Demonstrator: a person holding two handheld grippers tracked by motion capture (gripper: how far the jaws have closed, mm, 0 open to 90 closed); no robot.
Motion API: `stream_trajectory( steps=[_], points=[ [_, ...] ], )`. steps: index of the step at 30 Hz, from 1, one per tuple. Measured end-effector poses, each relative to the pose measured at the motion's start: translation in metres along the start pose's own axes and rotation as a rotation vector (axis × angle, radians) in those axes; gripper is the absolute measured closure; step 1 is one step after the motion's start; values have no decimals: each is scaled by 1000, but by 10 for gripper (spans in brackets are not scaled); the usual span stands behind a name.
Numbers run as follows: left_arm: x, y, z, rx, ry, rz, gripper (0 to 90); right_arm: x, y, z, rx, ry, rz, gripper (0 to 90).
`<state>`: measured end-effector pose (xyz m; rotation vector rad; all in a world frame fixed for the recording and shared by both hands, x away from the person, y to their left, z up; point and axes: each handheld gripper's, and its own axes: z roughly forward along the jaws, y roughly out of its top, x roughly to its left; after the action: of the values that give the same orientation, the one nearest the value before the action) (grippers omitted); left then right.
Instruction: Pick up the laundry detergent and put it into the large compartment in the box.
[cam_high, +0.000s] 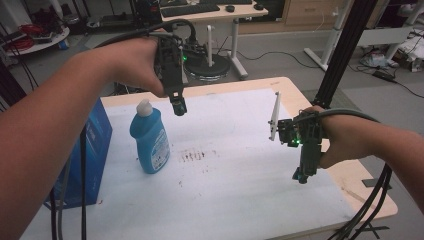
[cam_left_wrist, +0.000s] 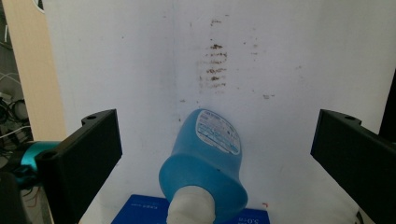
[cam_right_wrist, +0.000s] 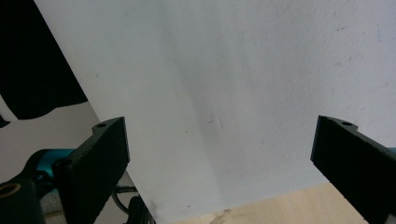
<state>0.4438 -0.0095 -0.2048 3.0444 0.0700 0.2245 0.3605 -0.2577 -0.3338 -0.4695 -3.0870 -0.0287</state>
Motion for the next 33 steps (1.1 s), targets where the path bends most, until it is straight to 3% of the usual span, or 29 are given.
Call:
stream_trajectory(
  steps=[5, 9, 14, 20, 26, 27, 28, 29, 31, 32, 33],
  points=[
    [-5, -7, -6, -15, 27, -46, 18, 2, 2, -1, 5, -3, 7, 35],
    [-11, -15, -14, -14, 34, -86, 18, 3, 2, -1, 8, -10, -16, 35],
    [-18, -24, -24, -22, 10, -167, 18, 6, 4, -2, 6, -14, -22, 35],
    [-26, -35, -35, -25, 16, -244, 18, 10, 6, -4, 6, -18, -26, 35],
    [-26, -50, -41, -34, -6, -389, 17, 13, 8, -9, 9, -27, -35, 35],
    [-26, -50, -41, -34, -6, -389, 18, 13, 9, -10, 8, -28, -36, 35],
    [-25, -56, -41, -29, -14, -437, 17, 14, 9, -11, 11, -31, -37, 35],
    [-25, -56, -41, -29, -14, -437, 17, 14, 9, -11, 10, -30, -39, 35],
    [-24, -63, -39, -17, -11, -508, 18, 15, 10, -13, 12, -31, -28, 35],
    [-24, -63, -39, -17, -11, -508, 18, 15, 10, -13, 12, -31, -28, 35],
    [-22, -68, -39, -24, -7, -579, 18, 16, 10, -14, 16, -32, -26, 35]
  ],
)
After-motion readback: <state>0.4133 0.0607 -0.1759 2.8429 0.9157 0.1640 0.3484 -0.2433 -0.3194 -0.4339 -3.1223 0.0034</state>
